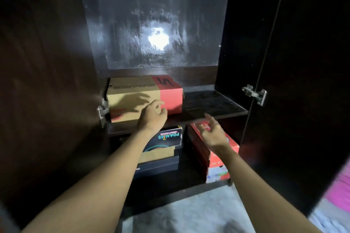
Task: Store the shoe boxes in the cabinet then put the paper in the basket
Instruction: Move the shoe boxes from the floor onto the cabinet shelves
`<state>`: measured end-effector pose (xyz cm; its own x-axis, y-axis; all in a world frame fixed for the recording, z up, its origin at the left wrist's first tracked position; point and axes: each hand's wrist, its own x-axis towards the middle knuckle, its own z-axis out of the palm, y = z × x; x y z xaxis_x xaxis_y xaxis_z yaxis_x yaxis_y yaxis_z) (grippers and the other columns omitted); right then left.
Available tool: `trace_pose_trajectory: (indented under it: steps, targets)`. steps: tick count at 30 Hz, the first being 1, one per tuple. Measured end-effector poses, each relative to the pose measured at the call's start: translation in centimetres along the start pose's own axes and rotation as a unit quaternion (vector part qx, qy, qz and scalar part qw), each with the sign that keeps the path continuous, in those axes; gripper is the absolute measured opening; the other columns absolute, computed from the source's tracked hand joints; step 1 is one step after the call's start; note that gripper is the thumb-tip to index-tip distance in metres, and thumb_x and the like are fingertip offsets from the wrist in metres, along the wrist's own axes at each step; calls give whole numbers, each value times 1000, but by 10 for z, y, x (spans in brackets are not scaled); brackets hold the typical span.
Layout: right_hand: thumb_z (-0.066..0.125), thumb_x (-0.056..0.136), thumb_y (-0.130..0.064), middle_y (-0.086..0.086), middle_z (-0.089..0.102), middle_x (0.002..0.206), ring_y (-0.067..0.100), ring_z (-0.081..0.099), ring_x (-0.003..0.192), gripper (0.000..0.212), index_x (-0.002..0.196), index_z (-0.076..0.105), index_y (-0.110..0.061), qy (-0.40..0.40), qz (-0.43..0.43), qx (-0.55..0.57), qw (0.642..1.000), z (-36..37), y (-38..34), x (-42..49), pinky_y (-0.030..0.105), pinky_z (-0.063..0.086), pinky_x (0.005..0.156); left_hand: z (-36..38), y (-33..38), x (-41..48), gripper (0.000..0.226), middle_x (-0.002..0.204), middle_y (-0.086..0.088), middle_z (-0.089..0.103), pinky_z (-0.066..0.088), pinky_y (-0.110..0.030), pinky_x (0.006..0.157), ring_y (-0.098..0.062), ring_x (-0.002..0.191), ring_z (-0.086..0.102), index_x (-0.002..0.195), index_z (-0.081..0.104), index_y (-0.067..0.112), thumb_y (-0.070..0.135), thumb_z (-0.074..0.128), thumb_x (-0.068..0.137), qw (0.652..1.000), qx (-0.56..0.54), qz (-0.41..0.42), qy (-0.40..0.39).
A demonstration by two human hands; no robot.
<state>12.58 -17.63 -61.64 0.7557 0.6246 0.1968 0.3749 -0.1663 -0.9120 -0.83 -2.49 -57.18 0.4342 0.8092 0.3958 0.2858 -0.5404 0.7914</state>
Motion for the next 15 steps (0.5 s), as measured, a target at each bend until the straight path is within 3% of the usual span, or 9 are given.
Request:
trace_pose_trajectory:
  steps: [2,4,7,9,12,15]
  targets:
    - [62,96,-30,2,51,140,15,48,131,60,149,40,-14,18,-5,-28,999,-18,7,-22,9,36,95,15,6,-23,22,109,1,66,45,-23,89,-13,103,60,112,68,16,16,59,91,997,-41,11,-61]
    - [61,96,-35,4,46,148,19,47,133,60,150,38,-19,35,-2,-66,997,-37,11,-49,18,37,97,31,11,-48,20,106,-3,69,51,-31,91,-18,99,64,109,68,18,15,60,91,989,-80,15,-122]
    - [60,94,-46,5,49,146,23,61,119,64,149,37,-23,58,31,-105,992,-67,23,-98,34,49,95,54,21,-91,17,95,4,66,53,-32,83,-18,97,65,107,67,23,21,61,91,972,-93,33,-214]
    - [60,92,-48,5,53,142,21,55,127,64,148,40,-23,92,57,-123,987,-86,33,-136,38,46,103,70,31,-124,18,94,8,63,51,-23,80,-15,99,64,109,66,22,21,61,93,957,-111,51,-264]
    - [60,94,-43,8,52,143,20,46,135,60,147,42,-22,155,99,-153,971,-112,52,-193,34,38,109,93,46,-178,16,96,10,63,46,-8,61,-9,86,63,109,66,18,18,60,93,934,-141,61,-324]
    - [61,94,-40,8,53,143,22,47,135,57,145,44,-22,216,150,-167,950,-133,72,-252,37,38,110,121,54,-235,18,93,8,66,52,-26,74,-14,84,65,108,66,24,23,61,91,908,-159,56,-385]
